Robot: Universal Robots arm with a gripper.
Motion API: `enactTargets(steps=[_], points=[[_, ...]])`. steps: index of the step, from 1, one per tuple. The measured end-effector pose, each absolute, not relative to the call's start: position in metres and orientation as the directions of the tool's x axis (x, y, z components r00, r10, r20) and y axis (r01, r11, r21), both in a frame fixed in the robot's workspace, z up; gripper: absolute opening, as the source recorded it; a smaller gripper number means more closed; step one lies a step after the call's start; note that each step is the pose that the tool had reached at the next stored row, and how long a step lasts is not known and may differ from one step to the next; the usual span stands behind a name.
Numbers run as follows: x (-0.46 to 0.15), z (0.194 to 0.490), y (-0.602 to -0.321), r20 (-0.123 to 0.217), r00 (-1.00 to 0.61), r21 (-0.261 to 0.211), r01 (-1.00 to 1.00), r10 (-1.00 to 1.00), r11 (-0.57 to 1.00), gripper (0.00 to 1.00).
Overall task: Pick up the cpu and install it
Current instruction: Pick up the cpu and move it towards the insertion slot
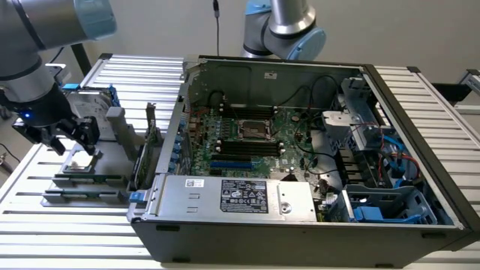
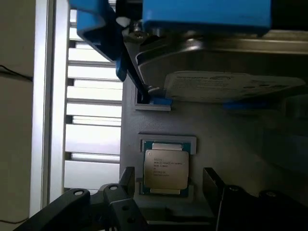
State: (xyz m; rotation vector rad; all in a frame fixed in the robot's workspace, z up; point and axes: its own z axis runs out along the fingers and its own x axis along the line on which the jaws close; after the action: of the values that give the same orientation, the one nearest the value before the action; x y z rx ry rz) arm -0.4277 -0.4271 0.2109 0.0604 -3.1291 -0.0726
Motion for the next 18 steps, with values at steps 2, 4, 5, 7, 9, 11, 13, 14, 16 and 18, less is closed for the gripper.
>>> enactTargets(steps=[2,4,5,7,9,11,13,14,16,18], points=[[-0.428,0.207,-0.427,0.01,-0.999,0.046,-0.035,-0.035,0.998,0.68],[-0.428,0.204,-0.427,0.01,-0.999,0.046,-0.032,-0.033,0.998,0.68],[-0.428,0.202,-0.427,0.01,-0.999,0.046,-0.032,-0.032,0.998,0.68],[-0.428,0.201,-0.427,0.01,-0.999,0.046,-0.032,-0.032,0.998,0.68],[-0.428,0.2,-0.427,0.011,-0.999,0.046,-0.032,-0.032,0.998,0.68],[-0.428,0.198,-0.427,0.01,-0.999,0.046,-0.032,-0.032,0.998,0.68],[-0.428,0.196,-0.427,0.01,-0.999,0.045,-0.031,-0.032,0.998,0.68],[-0.428,0.195,-0.427,0.011,-0.999,0.045,-0.031,-0.032,0.998,0.68],[-0.428,0.194,-0.427,0.011,-0.999,0.045,-0.03,-0.031,0.999,0.68],[-0.428,0.194,-0.427,0.012,-1.0,0.044,-0.028,-0.029,0.999,0.68]])
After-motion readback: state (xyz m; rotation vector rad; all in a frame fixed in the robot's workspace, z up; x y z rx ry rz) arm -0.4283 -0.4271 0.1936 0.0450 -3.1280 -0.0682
